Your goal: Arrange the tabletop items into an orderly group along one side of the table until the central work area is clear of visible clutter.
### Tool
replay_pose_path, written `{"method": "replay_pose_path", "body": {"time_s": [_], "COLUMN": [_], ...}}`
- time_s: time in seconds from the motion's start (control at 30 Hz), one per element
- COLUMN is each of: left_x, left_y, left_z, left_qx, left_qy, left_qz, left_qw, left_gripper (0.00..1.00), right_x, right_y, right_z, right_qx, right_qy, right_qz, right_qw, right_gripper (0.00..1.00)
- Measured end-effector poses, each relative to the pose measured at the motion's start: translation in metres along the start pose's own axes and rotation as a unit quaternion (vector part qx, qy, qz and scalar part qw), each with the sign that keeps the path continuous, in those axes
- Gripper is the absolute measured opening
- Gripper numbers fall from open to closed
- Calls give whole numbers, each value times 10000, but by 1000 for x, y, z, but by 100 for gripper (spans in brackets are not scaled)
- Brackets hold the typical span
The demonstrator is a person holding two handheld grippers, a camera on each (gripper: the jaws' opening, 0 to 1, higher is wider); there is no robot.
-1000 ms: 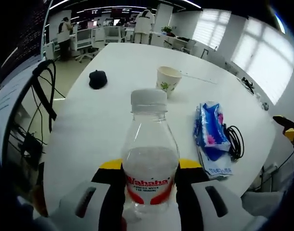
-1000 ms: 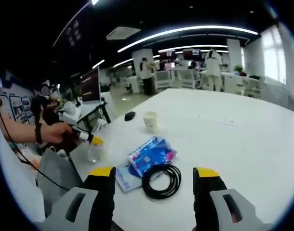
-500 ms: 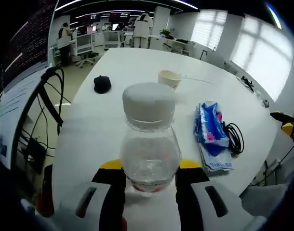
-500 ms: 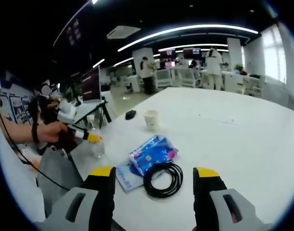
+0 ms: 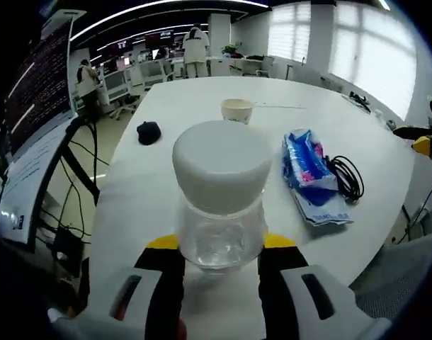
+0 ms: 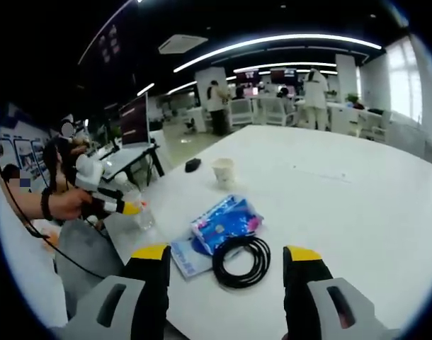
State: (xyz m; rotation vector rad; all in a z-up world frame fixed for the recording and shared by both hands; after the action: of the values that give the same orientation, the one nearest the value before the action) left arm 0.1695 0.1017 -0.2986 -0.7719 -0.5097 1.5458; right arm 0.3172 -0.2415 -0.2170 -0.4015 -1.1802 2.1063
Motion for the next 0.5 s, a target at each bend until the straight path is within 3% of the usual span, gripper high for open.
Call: {"method": "replay_pose_path", "body": {"time_s": [0.5], "left_x": [-2], "left_y": [0], "left_z": [-3], "left_qx": [-352], "left_qy": [38], "left_qz": [124], "left_qw": [9993], "left_gripper": [40], "right_x": [7], "right_y": [-2], "right_z": [-1], "right_qx": [29], "right_qy": [-36], "right_qz": [42], "right_qw": [10000], "right_gripper": [66]}}
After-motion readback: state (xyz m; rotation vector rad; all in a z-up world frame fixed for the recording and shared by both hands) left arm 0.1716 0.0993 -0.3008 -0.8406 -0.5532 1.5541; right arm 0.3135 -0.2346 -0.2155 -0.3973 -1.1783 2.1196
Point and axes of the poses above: the point that each gripper's makers call its tool centre point, and the gripper's own axes: z roughly backward along the fingers, x roughly to its left, y roughly out of its underside, the point moved 6 cm from there along z, roughly backward along the fingers, and after that the axes turned 13 degrees about y, right-handed, at the moved point
